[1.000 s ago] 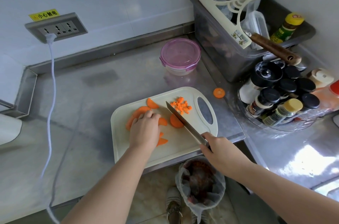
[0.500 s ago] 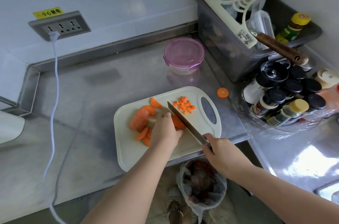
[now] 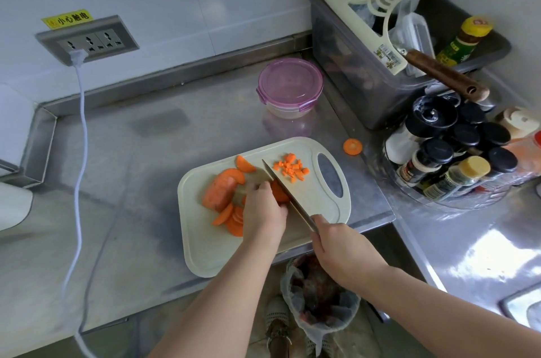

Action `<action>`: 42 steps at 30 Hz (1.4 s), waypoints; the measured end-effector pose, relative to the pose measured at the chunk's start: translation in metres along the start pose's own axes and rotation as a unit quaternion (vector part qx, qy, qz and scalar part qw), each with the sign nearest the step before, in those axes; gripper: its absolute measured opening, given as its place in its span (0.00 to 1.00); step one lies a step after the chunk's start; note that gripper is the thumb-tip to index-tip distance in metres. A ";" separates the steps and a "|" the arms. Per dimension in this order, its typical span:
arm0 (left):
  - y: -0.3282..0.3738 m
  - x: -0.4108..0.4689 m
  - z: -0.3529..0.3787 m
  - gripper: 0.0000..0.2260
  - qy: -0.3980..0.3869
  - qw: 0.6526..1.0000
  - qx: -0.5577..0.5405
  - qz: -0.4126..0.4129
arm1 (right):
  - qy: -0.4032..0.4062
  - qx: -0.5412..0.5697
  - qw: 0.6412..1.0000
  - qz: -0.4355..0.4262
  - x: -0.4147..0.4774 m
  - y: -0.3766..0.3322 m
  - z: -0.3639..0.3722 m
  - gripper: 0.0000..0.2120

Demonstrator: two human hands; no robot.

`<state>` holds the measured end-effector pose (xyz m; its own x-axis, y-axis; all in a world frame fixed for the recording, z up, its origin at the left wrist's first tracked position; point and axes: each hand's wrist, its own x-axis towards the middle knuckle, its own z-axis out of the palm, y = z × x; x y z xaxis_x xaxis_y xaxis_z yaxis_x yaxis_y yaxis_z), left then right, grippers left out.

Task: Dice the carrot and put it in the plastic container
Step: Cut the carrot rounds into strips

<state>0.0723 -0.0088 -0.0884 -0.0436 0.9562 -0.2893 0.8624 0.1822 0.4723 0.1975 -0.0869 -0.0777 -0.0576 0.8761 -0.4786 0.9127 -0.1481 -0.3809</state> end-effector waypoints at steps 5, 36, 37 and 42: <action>-0.010 0.005 -0.005 0.11 0.002 0.996 -0.087 0.004 | 0.002 0.005 1.000 0.000 0.002 0.004 -0.004 0.13; -0.007 0.008 0.000 0.06 0.026 0.974 -0.210 -0.083 | 0.020 -0.048 0.999 0.005 0.003 -0.014 -0.010 0.14; -0.007 0.008 0.000 0.06 0.027 0.974 -0.209 -0.084 | 0.020 -0.048 0.999 0.005 0.002 -0.014 -0.011 0.14; -0.008 0.009 0.000 0.06 0.022 0.974 -0.210 -0.088 | 0.015 -0.053 0.998 0.006 0.003 -0.015 -0.009 0.15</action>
<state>0.0651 -0.0018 -0.0948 -0.2013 0.9093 -0.3641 0.5580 0.4120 0.7204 0.1872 -0.0778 -0.0663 -0.0352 0.8883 -0.4578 0.9512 -0.1108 -0.2881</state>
